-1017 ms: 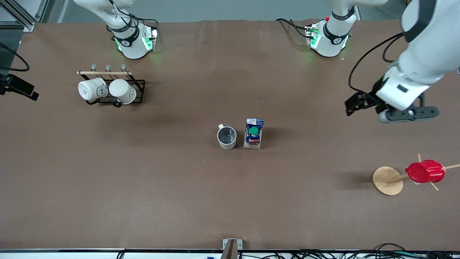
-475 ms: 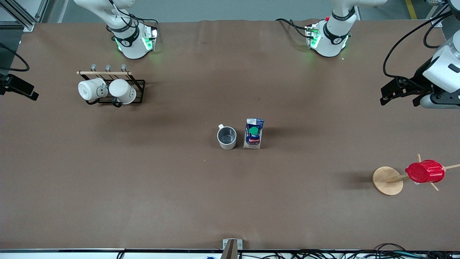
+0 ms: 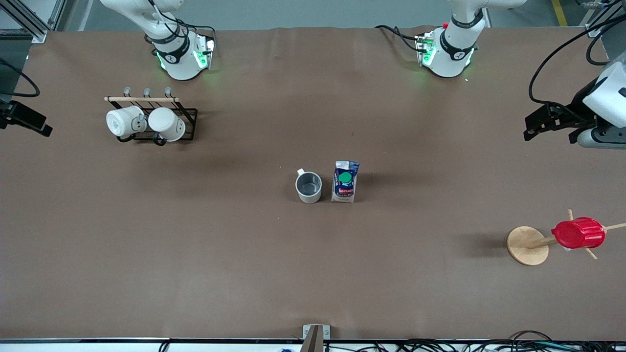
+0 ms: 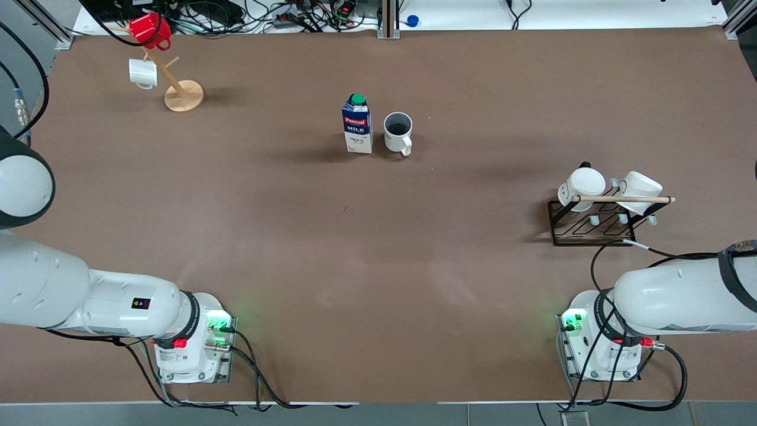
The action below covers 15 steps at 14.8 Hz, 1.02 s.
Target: Place cup and milk on table
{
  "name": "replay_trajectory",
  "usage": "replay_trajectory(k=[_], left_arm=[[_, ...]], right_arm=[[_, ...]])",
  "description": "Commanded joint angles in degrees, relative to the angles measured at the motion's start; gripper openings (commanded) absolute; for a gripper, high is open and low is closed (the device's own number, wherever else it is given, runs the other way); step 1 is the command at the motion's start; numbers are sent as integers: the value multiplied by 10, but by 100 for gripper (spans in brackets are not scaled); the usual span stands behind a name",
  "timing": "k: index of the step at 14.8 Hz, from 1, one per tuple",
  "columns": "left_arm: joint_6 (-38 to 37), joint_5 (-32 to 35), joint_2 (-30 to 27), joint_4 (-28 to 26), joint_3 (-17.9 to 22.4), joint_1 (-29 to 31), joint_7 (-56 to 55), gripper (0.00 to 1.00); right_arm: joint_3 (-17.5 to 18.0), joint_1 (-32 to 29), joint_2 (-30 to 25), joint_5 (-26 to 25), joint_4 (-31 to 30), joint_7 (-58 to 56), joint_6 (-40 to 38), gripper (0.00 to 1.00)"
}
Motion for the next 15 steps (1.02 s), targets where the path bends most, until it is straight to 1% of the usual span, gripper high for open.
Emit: replay_trajectory(k=[1, 5, 6, 8, 9, 11, 13, 15], left_arm=[[-12, 12, 0, 16, -6, 5, -4, 100], [-10, 13, -8, 8, -7, 6, -3, 98], [-8, 13, -10, 4, -14, 12, -4, 98], [-8, 13, -13, -1, -65, 57, -4, 98], [-8, 13, -16, -3, -67, 58, -4, 98], [-8, 17, -16, -4, -64, 49, -5, 98], [-10, 30, -18, -4, -32, 17, -6, 98], [-11, 30, -18, -4, -24, 11, -7, 98]], right_arm=[[8, -13, -7, 11, -7, -3, -1, 100], [7, -19, -6, 11, -8, -5, -1, 100], [7, -19, -6, 11, -8, -4, -2, 100], [7, -20, -5, 10, -7, -4, 4, 100], [7, -21, -5, 11, -7, -4, 4, 100], [7, -20, -5, 11, -7, -3, 2, 100], [7, -19, -5, 11, -7, 1, 2, 100], [7, -20, -5, 11, -7, 1, 2, 100]])
